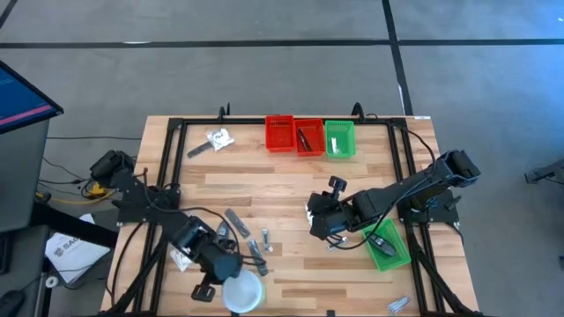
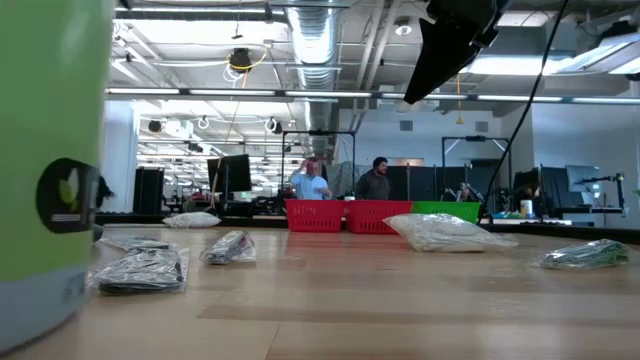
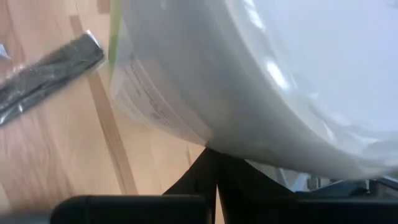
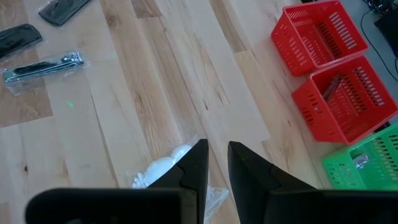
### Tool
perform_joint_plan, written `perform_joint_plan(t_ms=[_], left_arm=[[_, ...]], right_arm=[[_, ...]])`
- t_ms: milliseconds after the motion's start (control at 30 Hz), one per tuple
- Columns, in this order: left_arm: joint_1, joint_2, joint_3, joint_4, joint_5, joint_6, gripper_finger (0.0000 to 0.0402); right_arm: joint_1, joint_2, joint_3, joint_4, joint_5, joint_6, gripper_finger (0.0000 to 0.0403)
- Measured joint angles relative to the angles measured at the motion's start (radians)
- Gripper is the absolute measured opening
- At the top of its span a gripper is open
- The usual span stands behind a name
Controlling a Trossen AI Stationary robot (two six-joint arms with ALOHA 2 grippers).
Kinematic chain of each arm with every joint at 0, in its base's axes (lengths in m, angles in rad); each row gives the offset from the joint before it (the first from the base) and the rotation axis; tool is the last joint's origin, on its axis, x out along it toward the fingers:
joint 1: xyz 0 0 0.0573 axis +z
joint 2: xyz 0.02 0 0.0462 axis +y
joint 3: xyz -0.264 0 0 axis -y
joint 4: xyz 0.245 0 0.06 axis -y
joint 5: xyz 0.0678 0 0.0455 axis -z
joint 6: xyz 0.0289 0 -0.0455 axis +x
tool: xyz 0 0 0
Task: Pick & Place Travel size toiletries
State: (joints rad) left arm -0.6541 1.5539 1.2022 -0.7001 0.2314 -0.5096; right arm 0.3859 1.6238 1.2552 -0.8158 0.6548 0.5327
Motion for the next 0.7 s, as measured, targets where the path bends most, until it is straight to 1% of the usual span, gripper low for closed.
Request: perform_joint_plan(t_ms=[100,233,367,533,633,700], left_arm=[[0.009,-0.016,0.0,-0.013,-0.017,0.004,0.0],[0.009,-0.096,0.0,-0.068,-0.098,-0.035,0.0],[0.02,-0.214,0.0,-0.137,-0.259,-0.082,0.0],[0.074,-0.371,0.0,-0.224,-0.489,-0.099,0.0],[0.136,-0.449,0.0,-0.276,-0.564,-0.093,0.0],[0.193,-0.489,0.0,-0.301,-0.596,-0.063,0.0]], right_arm=[[0.0,0.0,-0.021,-0.002,0.0,0.009,0.0053],[0.0,0.0,-0.047,-0.003,-0.003,0.031,0.0053],[0.0,0.0,-0.049,-0.004,-0.003,0.042,0.0053],[0.0,0.0,-0.049,0.01,-0.004,0.044,0.0053],[0.0,0.0,-0.049,0.012,-0.003,0.044,0.0053],[0.0,0.0,-0.049,0.014,-0.003,0.043,0.0053]])
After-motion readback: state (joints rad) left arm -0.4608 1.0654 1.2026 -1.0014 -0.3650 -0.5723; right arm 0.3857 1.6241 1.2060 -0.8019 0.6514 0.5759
